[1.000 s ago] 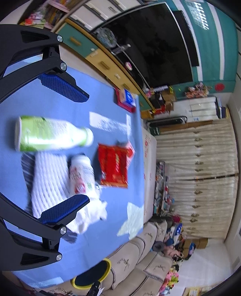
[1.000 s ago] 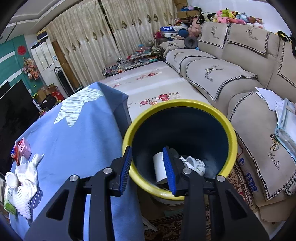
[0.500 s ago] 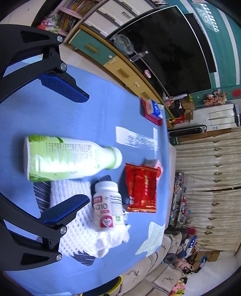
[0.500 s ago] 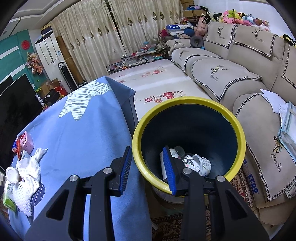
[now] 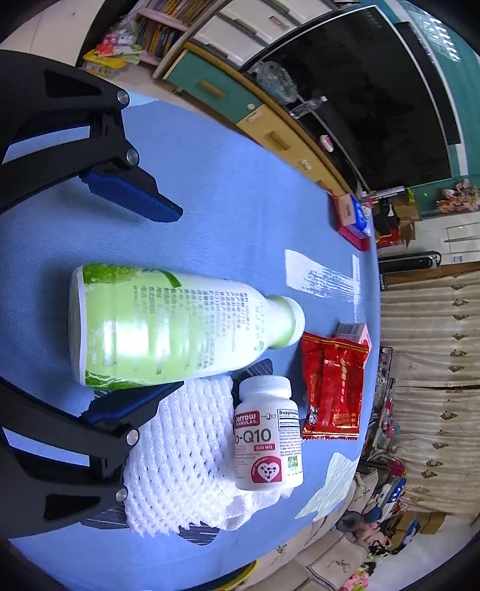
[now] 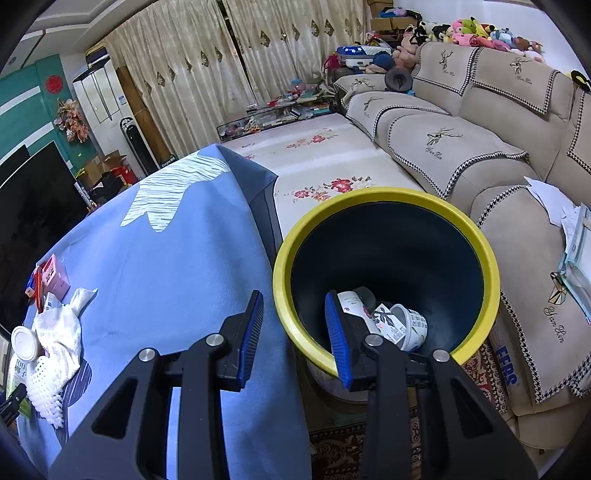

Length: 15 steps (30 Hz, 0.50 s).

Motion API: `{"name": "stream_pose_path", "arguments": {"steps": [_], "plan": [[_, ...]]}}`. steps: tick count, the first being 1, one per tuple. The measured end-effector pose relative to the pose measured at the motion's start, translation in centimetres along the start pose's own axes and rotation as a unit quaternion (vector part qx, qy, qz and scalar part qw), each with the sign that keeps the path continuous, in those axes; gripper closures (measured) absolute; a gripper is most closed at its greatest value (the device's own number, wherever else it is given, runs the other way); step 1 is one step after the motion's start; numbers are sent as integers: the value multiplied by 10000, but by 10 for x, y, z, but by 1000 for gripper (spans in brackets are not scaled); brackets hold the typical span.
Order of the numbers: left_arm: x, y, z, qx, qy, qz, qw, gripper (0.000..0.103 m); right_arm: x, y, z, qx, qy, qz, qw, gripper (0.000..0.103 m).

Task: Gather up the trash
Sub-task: 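Grasp the green-labelled plastic bottle with the left gripper, then lift the green bottle with the left gripper and carry it over the bin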

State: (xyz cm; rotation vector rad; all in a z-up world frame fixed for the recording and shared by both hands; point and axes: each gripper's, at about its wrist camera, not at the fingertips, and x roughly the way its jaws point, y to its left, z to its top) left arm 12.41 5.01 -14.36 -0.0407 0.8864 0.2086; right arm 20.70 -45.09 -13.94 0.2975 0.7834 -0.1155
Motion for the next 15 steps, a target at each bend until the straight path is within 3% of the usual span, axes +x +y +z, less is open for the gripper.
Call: {"name": "stream_pose_path", "arguments": {"steps": [6,10,15], "plan": [[5,4,-2,-86,-8,-81,9999,26,3,6,-2,-58,48,41,10000,70],[8,4,-1,-136,-23,-229,9996,46,4,8,-3,-91,62,67,9999,70],[-6,11,6,-106,-262,-234,9993,52,4,8,-3,-81,69,75,9999,70]]}}
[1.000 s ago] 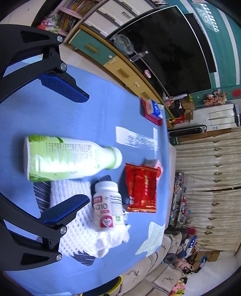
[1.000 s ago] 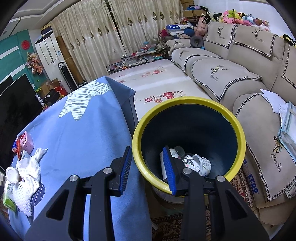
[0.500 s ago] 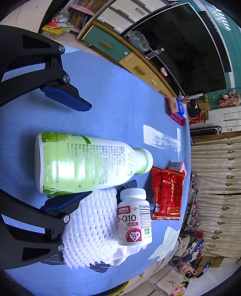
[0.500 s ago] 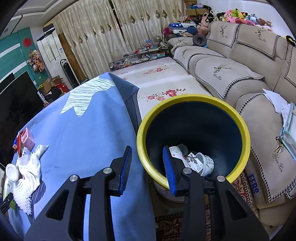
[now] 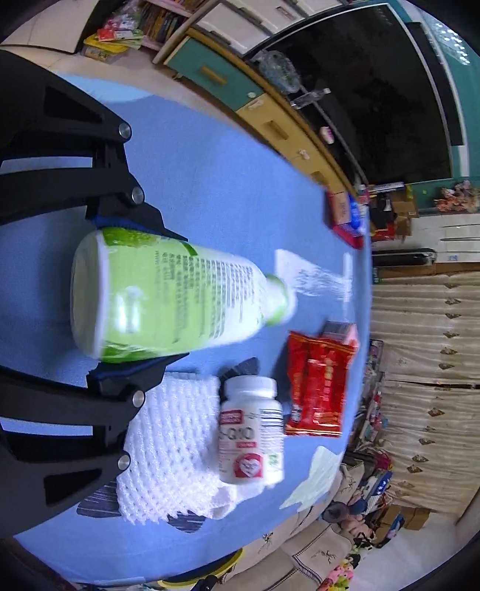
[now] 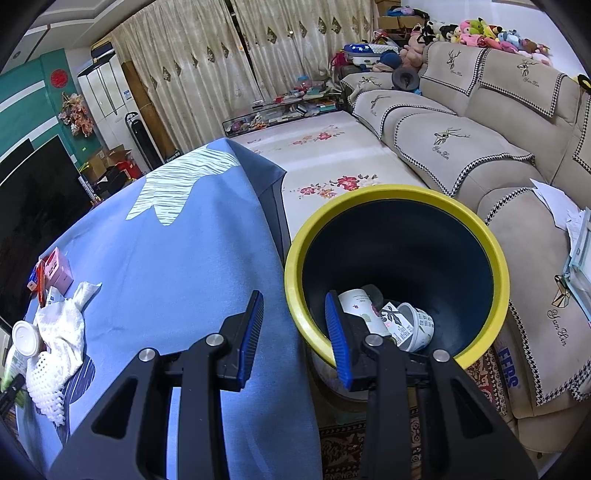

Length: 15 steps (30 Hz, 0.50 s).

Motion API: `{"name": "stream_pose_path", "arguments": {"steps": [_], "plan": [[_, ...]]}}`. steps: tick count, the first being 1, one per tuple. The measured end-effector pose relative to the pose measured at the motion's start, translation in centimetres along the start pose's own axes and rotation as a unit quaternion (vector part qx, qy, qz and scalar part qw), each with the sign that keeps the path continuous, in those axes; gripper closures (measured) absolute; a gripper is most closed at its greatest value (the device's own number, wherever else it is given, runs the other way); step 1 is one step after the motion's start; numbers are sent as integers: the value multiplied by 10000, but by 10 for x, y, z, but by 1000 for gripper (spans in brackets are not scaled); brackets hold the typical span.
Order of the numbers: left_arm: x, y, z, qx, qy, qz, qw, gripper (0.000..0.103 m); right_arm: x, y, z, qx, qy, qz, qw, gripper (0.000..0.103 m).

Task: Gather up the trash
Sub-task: 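Lift the green bottle with the left gripper and carry it over the bin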

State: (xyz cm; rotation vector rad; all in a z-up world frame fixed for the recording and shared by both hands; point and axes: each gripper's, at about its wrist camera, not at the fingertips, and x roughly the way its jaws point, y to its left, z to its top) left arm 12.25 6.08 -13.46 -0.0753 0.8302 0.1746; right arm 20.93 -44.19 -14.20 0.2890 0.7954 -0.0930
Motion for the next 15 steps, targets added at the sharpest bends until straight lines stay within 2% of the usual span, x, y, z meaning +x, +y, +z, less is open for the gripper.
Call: {"name": "stream_pose_path", "arguments": {"steps": [6,10,15], "plan": [[-20,6,10,99,-322,168,9993,52,-1,2,1,-21,-4,32,10000,70],[-31,9,15,159,-416,129,9989,52,-1,1,1,-19,-1,34,10000,70],[-53,10,21,299,-721,133,9969,52,0,1,1,-25,13,53,10000,70]]}}
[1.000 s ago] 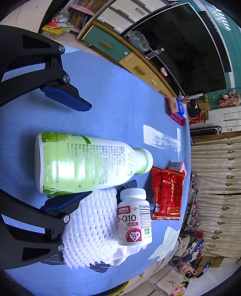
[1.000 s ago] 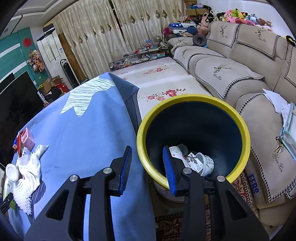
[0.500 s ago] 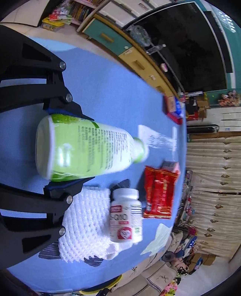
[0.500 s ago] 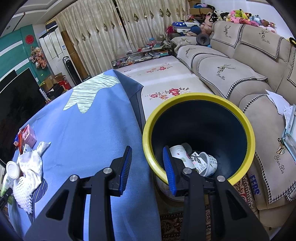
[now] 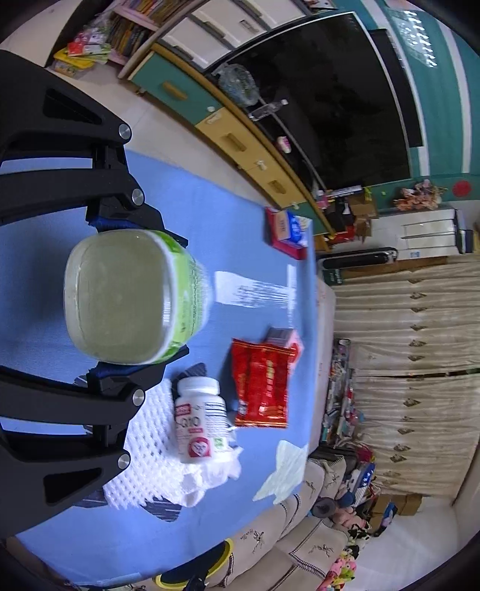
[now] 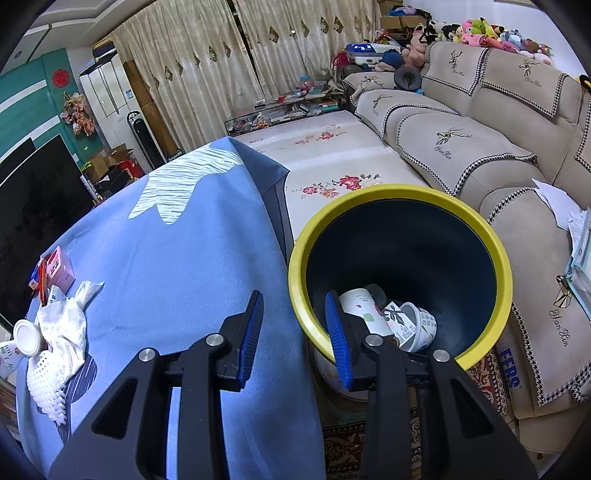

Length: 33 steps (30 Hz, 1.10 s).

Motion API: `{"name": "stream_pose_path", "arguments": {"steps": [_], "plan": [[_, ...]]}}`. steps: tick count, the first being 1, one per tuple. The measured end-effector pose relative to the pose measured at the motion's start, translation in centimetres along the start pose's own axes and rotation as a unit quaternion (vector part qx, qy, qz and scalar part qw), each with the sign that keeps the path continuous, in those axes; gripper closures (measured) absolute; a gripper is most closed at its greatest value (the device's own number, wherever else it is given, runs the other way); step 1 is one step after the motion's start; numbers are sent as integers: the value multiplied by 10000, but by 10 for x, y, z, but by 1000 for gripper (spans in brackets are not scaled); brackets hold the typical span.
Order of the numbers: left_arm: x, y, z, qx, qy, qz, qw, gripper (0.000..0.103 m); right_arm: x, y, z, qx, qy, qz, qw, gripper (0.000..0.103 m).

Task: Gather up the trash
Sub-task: 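Lift the green bottle with the left gripper and carry it over the bin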

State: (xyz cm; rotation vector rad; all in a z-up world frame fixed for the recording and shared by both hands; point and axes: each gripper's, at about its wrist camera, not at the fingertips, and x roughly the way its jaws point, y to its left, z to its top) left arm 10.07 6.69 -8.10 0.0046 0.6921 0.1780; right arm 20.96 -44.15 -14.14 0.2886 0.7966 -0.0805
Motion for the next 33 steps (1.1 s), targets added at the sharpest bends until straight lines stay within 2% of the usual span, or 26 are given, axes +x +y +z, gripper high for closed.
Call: {"name": "stream_pose_path", "arguments": {"steps": [4,10,19,27,33], "plan": [[-12,3,9,36,-186,-30,9998,52,1,1,0,-26,18,20,10000,70],[-18,5,17,-34,-243,-202,9995,52,-1,4,3,-58,2,34,10000,70],[-29,-7,28,170,-429,-280,9985,52,-2,-1,1,-31,27,44,10000,70],[-41,-36,48,437,-544,-696,9951,52,-4,-7,0,46,-18,67,10000,70],[-60,-76,81,719,-814,-1133,9876,52,-10,-19,0,135,-92,15,9999,70]]}}
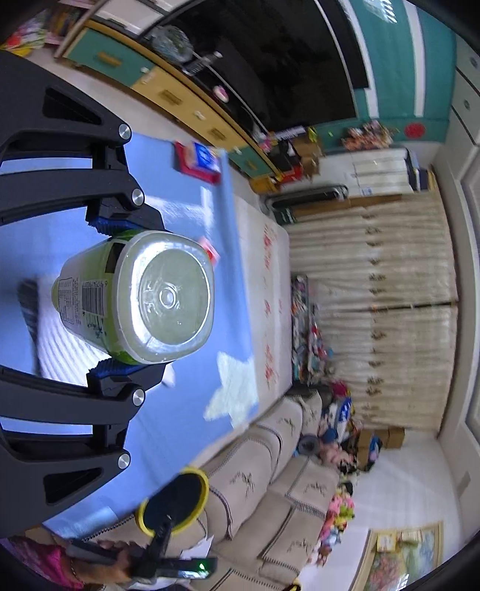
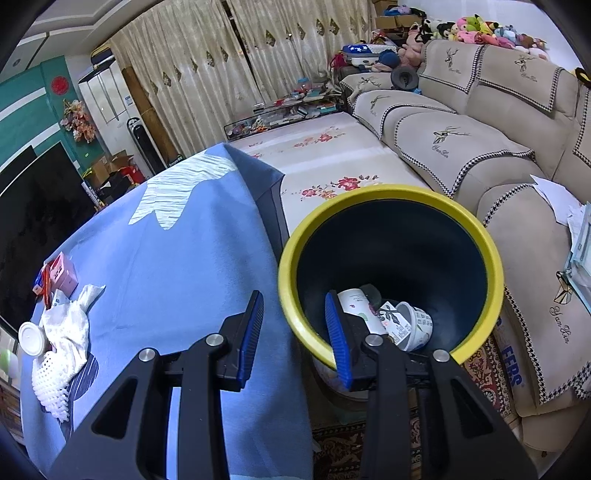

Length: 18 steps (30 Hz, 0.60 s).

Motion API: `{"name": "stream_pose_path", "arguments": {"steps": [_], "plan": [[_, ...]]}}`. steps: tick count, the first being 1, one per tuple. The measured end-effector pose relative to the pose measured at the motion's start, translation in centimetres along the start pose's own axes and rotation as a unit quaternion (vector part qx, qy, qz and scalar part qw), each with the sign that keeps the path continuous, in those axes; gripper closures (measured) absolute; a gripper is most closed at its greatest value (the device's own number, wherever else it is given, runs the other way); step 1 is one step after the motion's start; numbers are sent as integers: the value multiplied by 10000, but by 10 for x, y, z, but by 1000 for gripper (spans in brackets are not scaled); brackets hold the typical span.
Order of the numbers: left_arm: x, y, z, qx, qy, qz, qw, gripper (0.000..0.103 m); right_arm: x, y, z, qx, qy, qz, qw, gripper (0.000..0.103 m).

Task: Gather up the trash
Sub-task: 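Lift the green bottle with the left gripper and carry it over the bin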

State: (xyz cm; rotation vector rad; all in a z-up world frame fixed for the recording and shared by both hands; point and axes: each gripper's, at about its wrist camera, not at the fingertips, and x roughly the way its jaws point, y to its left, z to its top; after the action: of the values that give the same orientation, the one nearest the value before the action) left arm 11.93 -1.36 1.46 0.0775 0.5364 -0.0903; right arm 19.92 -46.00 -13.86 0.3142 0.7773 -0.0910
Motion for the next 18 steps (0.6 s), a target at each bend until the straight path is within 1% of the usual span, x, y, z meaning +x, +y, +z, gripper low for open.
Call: {"name": "stream_pose_path", "arguments": {"steps": [3,5,8,10,13,14,17,18], "plan": [[3,-28,20,269,-137,-278,9992,52,-2,-10,0,58,-18,-137,9999,70],[8,-46,31,350,-135,-502,9980,52,-4,-21,0,142,-54,-250,9996,70],[22,-79,51,526,-41,-1016,9934,52,-10,-41,0,286,-142,-458,9984,70],[30,-103,61,684,-35,-1227,9901,52,-13,-52,0,378,-176,-551,9976,70],[44,-148,74,912,-15,-1617,9826,52,-17,-72,-3,522,-208,-701,9960,70],[51,-167,79,980,17,-1825,9783,52,-17,-77,-4,562,-210,-735,9955,70],[67,-213,85,1105,101,-2200,9692,52,-19,-94,-4,689,-217,-814,9941,70],[75,-233,87,1155,137,-2354,9649,52,-19,-98,-4,714,-215,-847,9936,70]]}}
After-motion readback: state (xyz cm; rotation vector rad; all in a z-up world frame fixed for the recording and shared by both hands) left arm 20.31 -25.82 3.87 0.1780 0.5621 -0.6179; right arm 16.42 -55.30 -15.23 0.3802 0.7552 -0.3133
